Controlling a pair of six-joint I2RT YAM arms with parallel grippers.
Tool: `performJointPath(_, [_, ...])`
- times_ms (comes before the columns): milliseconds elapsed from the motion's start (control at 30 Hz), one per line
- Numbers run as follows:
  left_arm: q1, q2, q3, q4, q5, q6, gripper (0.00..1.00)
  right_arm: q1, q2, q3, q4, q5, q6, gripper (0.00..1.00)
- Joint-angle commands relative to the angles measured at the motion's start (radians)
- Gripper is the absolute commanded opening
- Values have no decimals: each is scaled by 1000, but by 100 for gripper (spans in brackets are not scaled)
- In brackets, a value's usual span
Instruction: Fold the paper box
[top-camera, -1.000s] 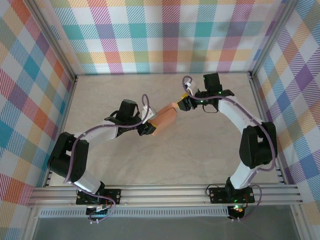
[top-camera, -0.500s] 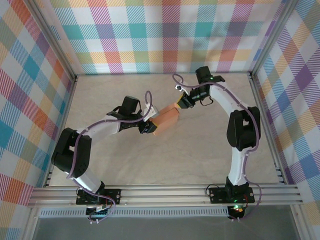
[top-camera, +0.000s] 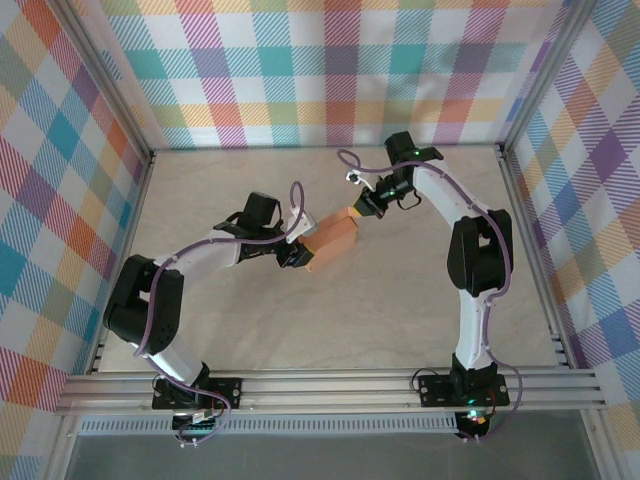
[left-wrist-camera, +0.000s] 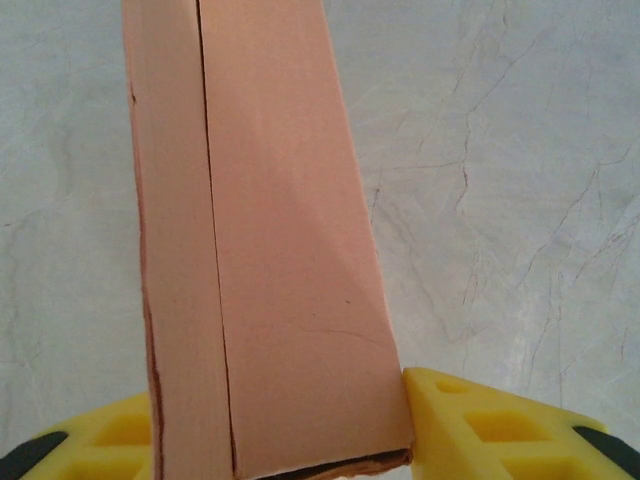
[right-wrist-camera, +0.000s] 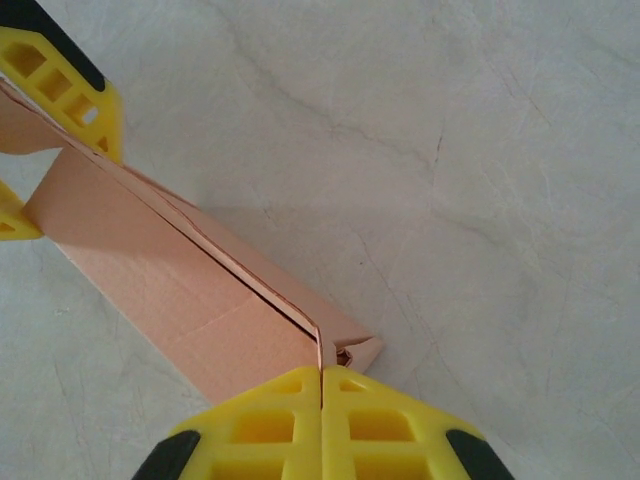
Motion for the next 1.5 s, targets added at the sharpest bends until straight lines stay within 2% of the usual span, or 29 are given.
performJointPath(0, [12,25,13,-37,-6,-18,47,35,-53,-61,81,85,74,0])
performJointPath(133, [12,34,22,-38,-23,-30,47,61,-95,-123,186,251,251,0])
performJointPath(333, [12,39,31,-41,-39,-35,47,101,-185,-275,352,415,439,0])
performJointPath(767, [10,54,38,-42,-49,-49,47,150,-331,-491,527,524,684,0])
performJointPath(900, [8,61,47,-49,-63,-61,47,173,-355,-565,597,562,813,0])
performJointPath(1100, [6,58,50,-51,-65,-62,47,215,-383,-674,719,611,860,0])
performJointPath(1233, [6,59,43,-53,-64,-60,48,219,-397,-753,820,629,815,0])
performJointPath(1467, [7,33,34,-42,-66,-69,48,219,-413,-738,801,619,818,0])
